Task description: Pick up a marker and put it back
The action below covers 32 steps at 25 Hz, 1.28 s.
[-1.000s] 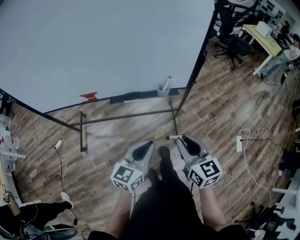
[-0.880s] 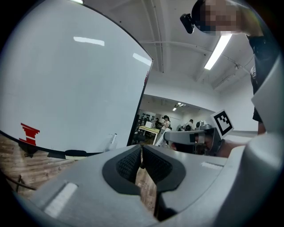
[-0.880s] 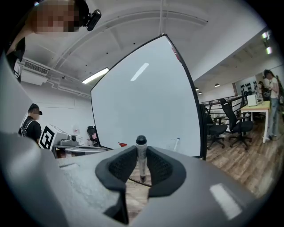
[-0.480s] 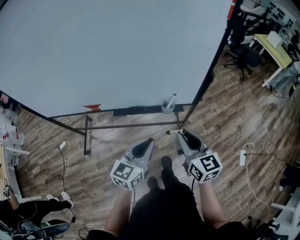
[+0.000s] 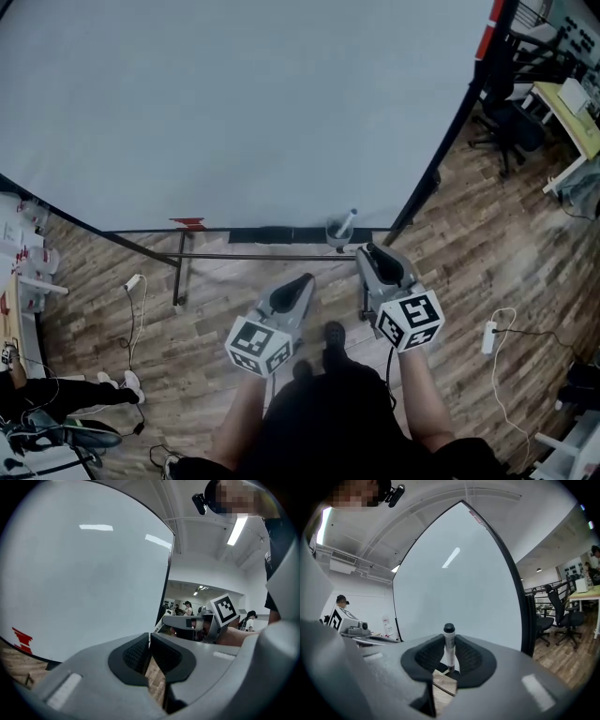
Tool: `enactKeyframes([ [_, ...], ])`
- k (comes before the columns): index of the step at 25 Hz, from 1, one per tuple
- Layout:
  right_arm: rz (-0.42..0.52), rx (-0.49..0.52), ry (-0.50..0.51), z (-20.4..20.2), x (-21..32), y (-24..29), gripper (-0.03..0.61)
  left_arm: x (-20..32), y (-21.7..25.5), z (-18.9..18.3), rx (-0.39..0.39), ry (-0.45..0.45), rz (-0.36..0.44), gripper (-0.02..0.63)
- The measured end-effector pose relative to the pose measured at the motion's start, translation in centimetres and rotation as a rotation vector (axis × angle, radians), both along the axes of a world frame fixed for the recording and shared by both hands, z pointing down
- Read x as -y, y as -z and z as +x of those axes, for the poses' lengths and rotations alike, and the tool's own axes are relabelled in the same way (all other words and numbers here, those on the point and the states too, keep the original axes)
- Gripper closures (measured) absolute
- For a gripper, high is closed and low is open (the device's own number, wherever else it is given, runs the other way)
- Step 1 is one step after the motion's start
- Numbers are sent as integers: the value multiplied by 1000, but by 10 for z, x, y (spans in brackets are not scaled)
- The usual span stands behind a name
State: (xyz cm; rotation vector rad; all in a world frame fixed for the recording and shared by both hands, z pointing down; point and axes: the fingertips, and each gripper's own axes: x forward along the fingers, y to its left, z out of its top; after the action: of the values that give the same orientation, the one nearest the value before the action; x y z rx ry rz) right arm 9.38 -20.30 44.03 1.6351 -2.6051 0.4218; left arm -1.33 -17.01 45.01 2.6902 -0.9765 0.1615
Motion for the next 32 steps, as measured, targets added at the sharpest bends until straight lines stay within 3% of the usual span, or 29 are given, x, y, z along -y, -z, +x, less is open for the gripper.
enactKeyframes([
  [8, -15, -14, 28, 16, 39, -18, 502, 18, -4, 18, 8, 53, 1, 601],
  [18, -59, -48, 28, 9, 72, -62, 503, 17, -10, 19, 9, 85, -17, 600],
  [32, -112, -55, -21, 0, 87, -101, 502, 27, -18, 21, -9, 38, -31, 601],
])
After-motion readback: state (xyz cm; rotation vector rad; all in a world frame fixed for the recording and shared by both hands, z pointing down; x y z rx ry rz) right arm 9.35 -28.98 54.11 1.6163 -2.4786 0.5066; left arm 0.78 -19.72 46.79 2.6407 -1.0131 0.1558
